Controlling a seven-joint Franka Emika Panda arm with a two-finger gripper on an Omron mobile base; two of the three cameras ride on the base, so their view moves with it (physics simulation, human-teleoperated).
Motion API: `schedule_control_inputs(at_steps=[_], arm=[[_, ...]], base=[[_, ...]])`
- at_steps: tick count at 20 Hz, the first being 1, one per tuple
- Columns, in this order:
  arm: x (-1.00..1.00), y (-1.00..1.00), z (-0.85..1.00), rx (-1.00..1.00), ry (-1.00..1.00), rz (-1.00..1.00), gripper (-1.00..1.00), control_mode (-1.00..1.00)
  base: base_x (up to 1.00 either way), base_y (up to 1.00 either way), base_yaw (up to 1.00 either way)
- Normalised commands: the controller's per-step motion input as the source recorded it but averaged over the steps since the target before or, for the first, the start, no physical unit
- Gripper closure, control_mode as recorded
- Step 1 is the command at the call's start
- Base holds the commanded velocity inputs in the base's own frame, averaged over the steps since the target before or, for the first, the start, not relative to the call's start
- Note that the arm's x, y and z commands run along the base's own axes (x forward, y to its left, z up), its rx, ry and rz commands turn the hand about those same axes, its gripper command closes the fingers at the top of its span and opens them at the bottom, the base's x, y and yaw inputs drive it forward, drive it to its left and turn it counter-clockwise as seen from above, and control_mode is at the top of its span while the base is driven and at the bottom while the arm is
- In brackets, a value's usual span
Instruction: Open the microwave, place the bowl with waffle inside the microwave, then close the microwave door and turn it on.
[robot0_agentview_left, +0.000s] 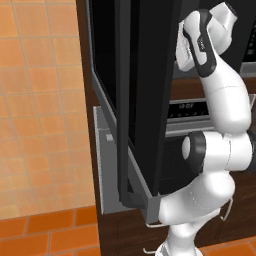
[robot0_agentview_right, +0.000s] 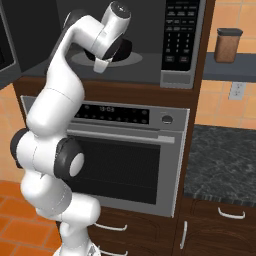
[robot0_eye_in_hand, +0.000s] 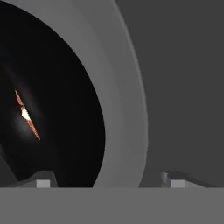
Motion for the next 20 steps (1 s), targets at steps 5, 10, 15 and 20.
schedule_control_inputs(at_steps=[5,10,15,20], arm=[[-1.00,0.00,0.01,-0.03,-0.10,0.02,-1.00,-1.00],[-1.00,0.00,-0.06,-0.10,-0.15,0.02,-1.00,-1.00],[-1.00,0.12,0.01,-0.19,-0.09,0.05,-1.00,-1.00],[-1.00,0.20,-0.12,-0.27,-0.02,0.16,-1.00,-1.00]], base=[[0.00,0.00,0.00],[0.00,0.00,0.00],[0.00,0.00,0.00],[0.00,0.00,0.00]])
